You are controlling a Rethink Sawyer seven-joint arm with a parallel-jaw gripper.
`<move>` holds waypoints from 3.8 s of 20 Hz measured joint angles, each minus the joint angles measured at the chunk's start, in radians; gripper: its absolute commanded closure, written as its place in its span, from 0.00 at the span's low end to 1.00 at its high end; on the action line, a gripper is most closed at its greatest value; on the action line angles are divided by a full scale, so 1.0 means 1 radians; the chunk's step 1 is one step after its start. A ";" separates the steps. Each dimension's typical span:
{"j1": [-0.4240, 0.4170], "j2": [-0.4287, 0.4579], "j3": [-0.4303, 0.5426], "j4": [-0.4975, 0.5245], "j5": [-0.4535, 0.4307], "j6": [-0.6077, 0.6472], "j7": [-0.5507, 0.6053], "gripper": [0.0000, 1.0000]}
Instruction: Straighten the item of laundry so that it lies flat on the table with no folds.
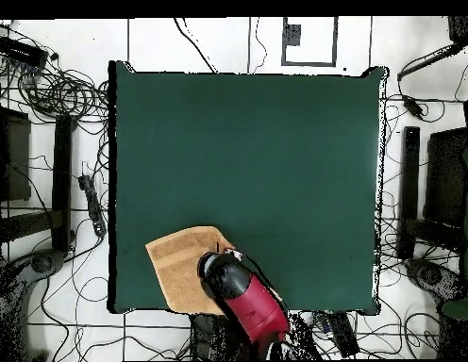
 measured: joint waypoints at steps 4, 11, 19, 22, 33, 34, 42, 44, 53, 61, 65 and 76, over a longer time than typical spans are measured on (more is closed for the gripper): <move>0.056 -0.040 -0.109 -0.035 -0.055 0.186 0.000 0.00; 0.058 -0.066 -0.205 -0.087 -0.087 0.247 0.000 0.00; 0.038 -0.065 -0.233 -0.113 -0.084 0.246 0.000 0.00; 0.019 -0.065 -0.215 -0.113 -0.060 0.229 0.000 0.00; 0.028 -0.033 -0.193 -0.113 0.049 0.173 0.000 0.00; 0.028 -0.034 -0.187 -0.114 0.061 0.172 0.000 0.00; 0.042 -0.033 -0.169 -0.113 0.136 0.162 0.000 0.00; 0.056 -0.035 -0.160 -0.113 0.161 0.154 0.000 0.00; 0.047 -0.038 -0.064 -0.074 0.271 0.038 0.000 0.00; -0.059 -0.024 0.114 -0.030 0.284 -0.191 0.001 0.00; -0.158 0.028 0.213 -0.028 0.221 -0.318 0.016 0.00; -0.244 0.085 0.297 -0.013 0.115 -0.450 0.133 0.00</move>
